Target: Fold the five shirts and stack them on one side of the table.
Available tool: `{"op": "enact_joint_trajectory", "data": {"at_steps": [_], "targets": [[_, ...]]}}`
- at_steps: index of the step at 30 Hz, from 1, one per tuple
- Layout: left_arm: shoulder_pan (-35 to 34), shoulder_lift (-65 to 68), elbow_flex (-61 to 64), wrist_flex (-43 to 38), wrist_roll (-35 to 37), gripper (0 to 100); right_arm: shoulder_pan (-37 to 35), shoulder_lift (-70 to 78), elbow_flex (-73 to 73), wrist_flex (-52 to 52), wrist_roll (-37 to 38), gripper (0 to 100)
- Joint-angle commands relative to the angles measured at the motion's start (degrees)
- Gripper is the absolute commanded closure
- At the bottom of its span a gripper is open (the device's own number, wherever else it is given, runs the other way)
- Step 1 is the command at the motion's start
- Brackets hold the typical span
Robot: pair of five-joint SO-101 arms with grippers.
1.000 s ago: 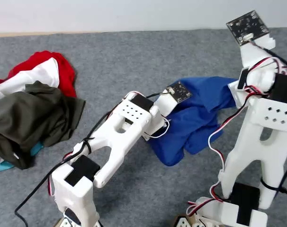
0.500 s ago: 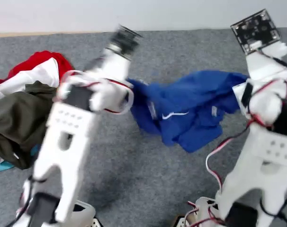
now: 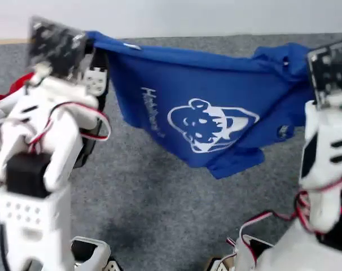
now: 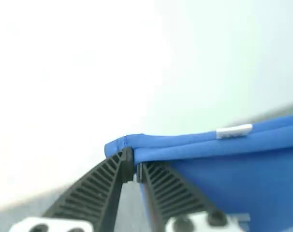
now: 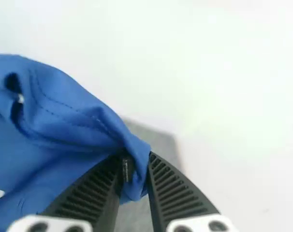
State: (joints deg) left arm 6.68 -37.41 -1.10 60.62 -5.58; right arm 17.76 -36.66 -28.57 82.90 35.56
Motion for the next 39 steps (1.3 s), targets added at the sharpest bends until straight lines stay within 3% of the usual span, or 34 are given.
{"op": "enact_joint_trajectory", "data": {"at_steps": [1, 9, 13, 18, 24, 32, 39], "targets": [[-0.6, -5.5, -2.2, -3.2, -3.0, 100, 1.5, -2.8, -0.6, -3.6, 0.6, 98.9], [-0.9, -16.5, -2.2, -3.4, -9.8, 100, 1.5, -9.2, -0.6, -10.5, 0.7, 98.9], [-1.1, -21.5, -1.9, -3.0, -12.7, 100, 1.5, -12.9, -0.6, -10.8, 5.0, 98.8], [-1.1, -26.2, -1.9, 2.7, -17.1, 100, 1.5, -16.8, -0.6, -10.2, 10.0, 98.8], [-1.1, -30.2, -1.9, 8.4, -17.5, 100, 1.5, -19.8, -0.6, -10.2, 12.7, 98.8], [-1.1, -32.1, -1.8, 16.8, -17.6, 100, 1.4, -19.6, 1.3, 1.1, 12.8, 98.8], [-1.1, -32.1, 16.1, 17.2, -20.7, 100, 1.2, -16.0, 15.2, 4.4, 12.7, 98.8]]}}
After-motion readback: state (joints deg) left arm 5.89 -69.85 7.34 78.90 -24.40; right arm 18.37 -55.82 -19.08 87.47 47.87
